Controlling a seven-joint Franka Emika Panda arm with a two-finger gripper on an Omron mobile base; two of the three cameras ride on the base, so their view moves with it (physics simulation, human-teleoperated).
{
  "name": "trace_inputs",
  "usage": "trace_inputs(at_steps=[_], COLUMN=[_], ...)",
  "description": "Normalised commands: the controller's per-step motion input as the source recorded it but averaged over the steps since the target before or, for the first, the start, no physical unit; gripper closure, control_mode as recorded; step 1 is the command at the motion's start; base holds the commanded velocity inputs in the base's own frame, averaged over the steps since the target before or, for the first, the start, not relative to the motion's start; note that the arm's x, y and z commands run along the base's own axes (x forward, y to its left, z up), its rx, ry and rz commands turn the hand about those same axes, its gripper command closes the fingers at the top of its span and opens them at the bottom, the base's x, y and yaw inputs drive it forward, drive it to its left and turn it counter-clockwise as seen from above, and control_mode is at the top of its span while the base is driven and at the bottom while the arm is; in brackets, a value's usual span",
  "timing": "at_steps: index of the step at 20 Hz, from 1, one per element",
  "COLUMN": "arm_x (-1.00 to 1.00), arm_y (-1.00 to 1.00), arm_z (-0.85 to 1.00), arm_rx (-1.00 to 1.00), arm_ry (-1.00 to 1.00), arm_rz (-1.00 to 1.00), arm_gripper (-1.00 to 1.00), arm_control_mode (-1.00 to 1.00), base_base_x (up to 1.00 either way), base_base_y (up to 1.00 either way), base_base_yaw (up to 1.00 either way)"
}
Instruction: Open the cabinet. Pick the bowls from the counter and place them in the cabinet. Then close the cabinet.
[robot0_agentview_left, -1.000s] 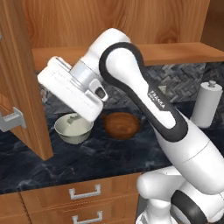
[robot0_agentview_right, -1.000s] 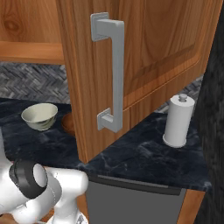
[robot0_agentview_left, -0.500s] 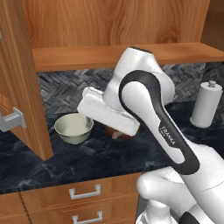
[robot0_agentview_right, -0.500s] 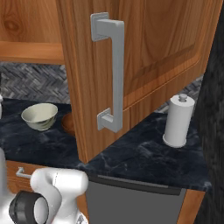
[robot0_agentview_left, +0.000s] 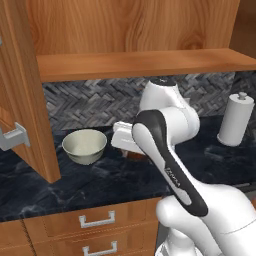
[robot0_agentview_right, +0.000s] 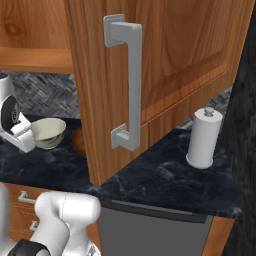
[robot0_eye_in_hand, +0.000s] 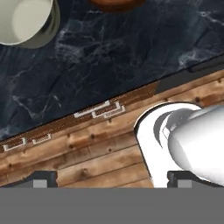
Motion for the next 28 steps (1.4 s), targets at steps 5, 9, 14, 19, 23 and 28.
trace_inputs(at_steps=[5,9,14,19,23,28], arm_x=[0.75,0.8,0.65,0.52,0.26,0.27], arm_y=[-0.1,0.0,0.01,0.23,0.32,0.2], arm_z=[-0.08,-0.13,-0.23,-0.27,-0.22,-0.23], arm_rx=[0.0,0.04,0.03,0.0,0.0,0.0], arm_ry=[0.0,0.0,0.0,0.0,-0.03,-0.01], arm_rz=[-0.01,0.0,0.0,-0.04,-0.07,-0.08], arm_gripper=[-1.0,-1.0,-1.0,-1.0,-1.0,-1.0], arm_control_mode=[-1.0,-1.0,-1.0,-1.0,-1.0,-1.0], base_base_x=[0.0,0.0,0.0,0.0,0.0,0.0], base_base_y=[0.0,0.0,0.0,0.0,0.0,0.0], base_base_yaw=[0.0,0.0,0.0,0.0,0.0,0.0])
